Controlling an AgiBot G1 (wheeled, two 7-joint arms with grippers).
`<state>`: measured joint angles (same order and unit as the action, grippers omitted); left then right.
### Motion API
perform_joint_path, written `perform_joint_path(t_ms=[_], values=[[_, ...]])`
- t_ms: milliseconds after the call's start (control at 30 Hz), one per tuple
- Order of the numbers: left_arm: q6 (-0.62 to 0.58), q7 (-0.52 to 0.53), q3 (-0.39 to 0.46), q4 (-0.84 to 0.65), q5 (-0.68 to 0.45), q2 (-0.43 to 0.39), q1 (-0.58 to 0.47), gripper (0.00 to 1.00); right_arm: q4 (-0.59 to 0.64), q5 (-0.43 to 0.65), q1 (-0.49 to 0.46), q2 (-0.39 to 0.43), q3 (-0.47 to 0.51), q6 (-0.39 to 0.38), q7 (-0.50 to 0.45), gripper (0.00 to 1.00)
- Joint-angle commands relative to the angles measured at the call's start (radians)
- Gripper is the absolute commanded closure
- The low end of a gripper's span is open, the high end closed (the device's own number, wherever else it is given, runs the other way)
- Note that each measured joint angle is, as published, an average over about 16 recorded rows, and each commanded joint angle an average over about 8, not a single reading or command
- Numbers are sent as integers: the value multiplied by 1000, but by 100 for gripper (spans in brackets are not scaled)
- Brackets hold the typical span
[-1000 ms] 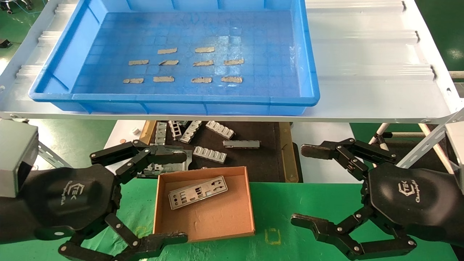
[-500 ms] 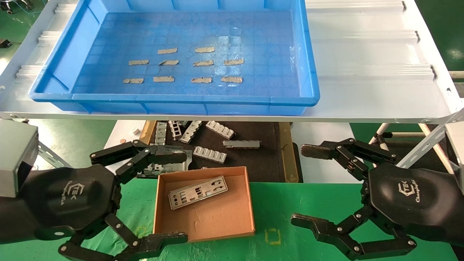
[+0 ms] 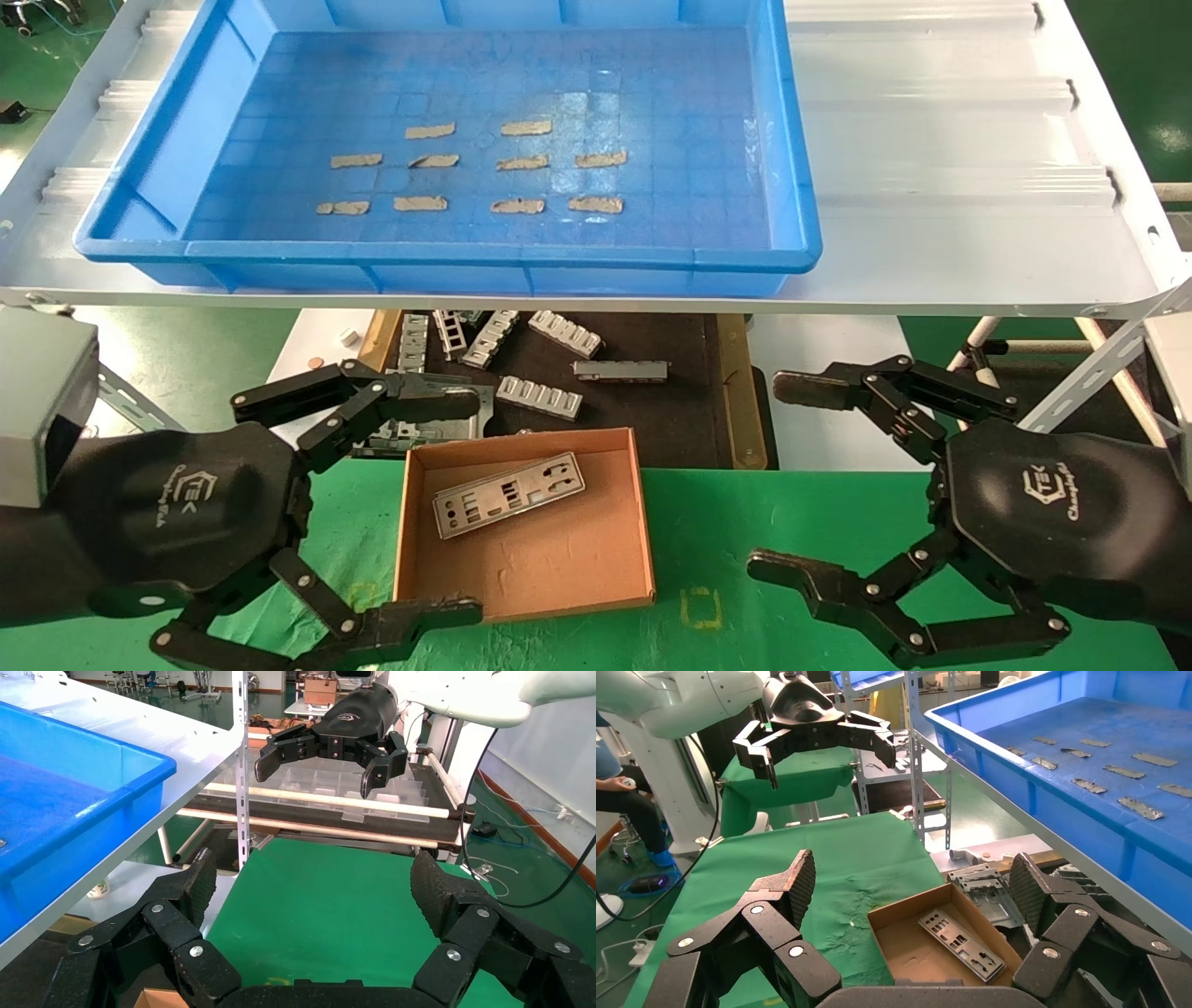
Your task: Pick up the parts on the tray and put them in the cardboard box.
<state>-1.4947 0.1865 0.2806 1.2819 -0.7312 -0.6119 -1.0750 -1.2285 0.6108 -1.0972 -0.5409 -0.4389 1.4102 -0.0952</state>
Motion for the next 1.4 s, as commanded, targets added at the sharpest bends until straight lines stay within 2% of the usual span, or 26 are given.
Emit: perform_joint_path(t_ms=[33, 1400], values=[[0, 0, 0, 0, 0, 0, 0, 0, 0, 0, 0, 0, 0, 0, 0, 0], [0, 0, 0, 0, 0, 0, 0, 0, 0, 0, 0, 0, 0, 0, 0, 0]])
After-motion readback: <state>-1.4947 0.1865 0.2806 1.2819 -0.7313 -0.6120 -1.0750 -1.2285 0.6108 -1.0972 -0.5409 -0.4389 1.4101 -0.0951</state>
